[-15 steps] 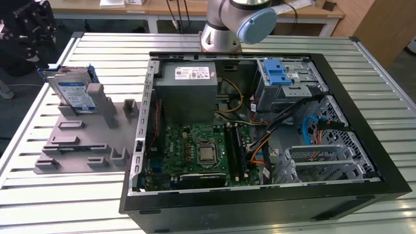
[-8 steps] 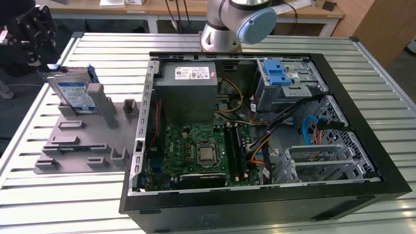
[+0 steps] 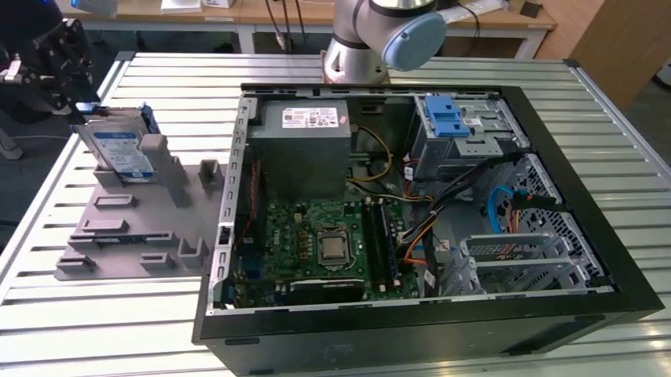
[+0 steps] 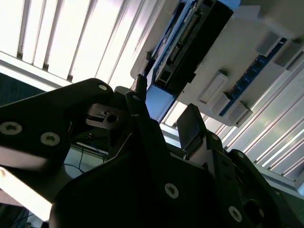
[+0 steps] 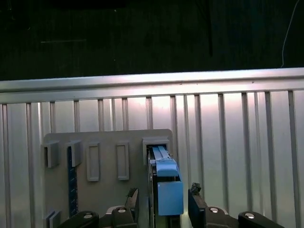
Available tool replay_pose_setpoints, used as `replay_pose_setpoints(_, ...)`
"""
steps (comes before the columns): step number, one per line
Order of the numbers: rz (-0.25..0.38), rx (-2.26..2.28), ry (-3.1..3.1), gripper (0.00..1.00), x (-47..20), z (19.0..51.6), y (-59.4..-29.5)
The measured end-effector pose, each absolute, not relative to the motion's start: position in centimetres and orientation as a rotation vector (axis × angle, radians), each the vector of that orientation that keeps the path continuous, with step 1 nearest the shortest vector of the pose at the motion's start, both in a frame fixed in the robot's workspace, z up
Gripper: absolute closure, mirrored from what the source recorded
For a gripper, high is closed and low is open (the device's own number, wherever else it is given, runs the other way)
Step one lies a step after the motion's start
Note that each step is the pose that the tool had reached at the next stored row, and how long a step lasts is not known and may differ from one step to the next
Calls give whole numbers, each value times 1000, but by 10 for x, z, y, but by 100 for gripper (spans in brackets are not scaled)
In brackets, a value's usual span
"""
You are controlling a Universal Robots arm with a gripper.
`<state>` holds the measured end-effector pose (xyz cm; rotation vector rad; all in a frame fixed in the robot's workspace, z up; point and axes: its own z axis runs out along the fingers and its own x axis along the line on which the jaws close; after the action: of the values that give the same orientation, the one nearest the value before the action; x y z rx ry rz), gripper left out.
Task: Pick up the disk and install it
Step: 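Pick up the disk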
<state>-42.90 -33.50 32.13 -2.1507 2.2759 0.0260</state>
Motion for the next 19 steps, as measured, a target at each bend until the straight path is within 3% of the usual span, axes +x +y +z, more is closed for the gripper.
replay_pose_setpoints(19,26,-2163,2265,47,-430,299,-334)
